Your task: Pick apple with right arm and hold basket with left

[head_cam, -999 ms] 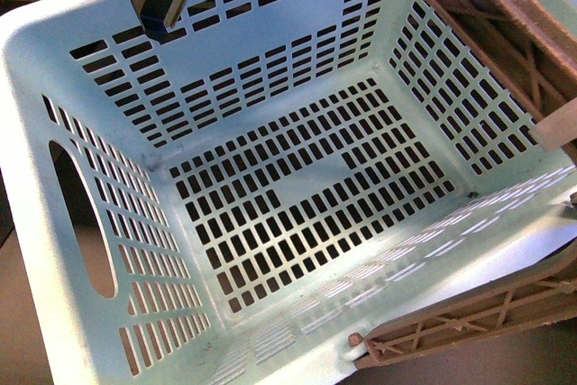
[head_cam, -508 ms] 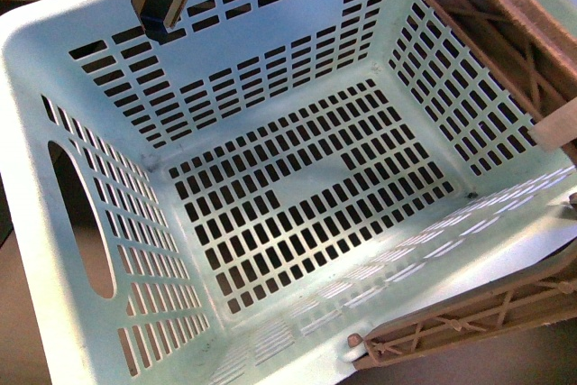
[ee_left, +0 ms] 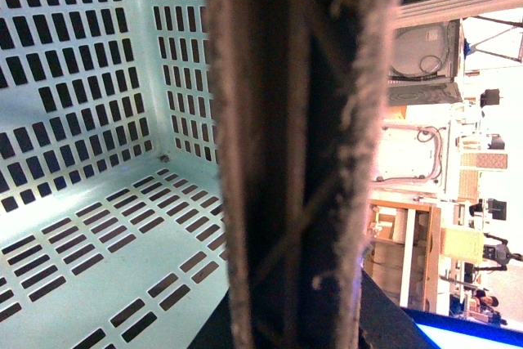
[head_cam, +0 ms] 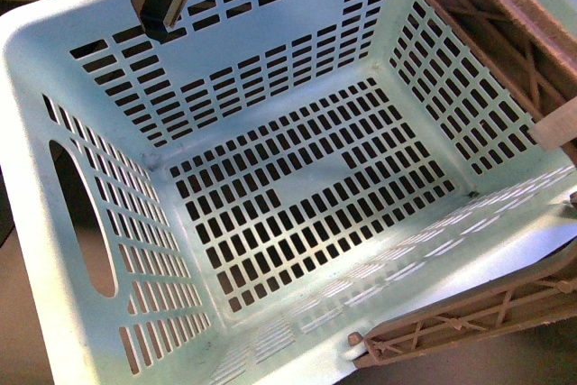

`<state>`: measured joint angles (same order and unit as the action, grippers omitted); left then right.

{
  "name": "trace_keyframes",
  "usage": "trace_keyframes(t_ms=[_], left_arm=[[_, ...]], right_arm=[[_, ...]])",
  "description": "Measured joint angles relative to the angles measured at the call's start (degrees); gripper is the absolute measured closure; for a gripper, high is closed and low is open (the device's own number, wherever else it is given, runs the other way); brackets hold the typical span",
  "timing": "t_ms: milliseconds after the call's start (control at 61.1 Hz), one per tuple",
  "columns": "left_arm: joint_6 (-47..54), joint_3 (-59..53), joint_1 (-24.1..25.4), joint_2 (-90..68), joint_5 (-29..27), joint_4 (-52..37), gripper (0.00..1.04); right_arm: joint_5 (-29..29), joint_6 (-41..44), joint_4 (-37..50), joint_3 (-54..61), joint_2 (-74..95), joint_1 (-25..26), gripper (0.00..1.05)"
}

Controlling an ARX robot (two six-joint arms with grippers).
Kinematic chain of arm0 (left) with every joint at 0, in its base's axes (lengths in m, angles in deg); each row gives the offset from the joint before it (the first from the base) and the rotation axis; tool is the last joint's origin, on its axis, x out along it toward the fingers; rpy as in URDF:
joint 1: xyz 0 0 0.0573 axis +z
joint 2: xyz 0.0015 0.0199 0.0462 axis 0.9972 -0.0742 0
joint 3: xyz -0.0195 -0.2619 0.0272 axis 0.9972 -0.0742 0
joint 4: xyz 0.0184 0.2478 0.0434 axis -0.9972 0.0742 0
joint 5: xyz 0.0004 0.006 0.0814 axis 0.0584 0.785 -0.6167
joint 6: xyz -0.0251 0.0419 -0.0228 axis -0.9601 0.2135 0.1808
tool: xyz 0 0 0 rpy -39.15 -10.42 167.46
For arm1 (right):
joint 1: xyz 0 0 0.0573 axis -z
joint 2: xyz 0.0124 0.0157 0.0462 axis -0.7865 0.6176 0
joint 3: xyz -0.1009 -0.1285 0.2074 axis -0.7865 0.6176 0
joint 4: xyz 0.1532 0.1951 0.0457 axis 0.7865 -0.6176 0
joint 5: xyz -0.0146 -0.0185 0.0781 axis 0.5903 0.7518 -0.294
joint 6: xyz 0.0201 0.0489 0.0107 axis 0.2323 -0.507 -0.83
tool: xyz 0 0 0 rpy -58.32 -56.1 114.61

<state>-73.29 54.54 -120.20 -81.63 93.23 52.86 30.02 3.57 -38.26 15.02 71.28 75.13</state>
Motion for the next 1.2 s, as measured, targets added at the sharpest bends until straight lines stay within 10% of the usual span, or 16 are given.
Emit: trace_keyframes(t_ms=[639, 933, 1195], left_arm=[[0.0, 0.0, 0.0, 0.0, 0.0, 0.0, 0.98], [0.0, 0.0, 0.0, 0.0, 0.0, 0.0, 0.98], [0.0, 0.0, 0.0, 0.0, -0.02, 0.0, 0.98]], right_arm=[[1.53, -15.56, -26.99, 2.56, -62.97, -22.77, 0.25], [11.34, -22.21, -27.23, 5.97, -65.7, -43.23, 0.25], [13.79, -22.62, -26.82, 8.02, -64.04, -45.62, 0.08]])
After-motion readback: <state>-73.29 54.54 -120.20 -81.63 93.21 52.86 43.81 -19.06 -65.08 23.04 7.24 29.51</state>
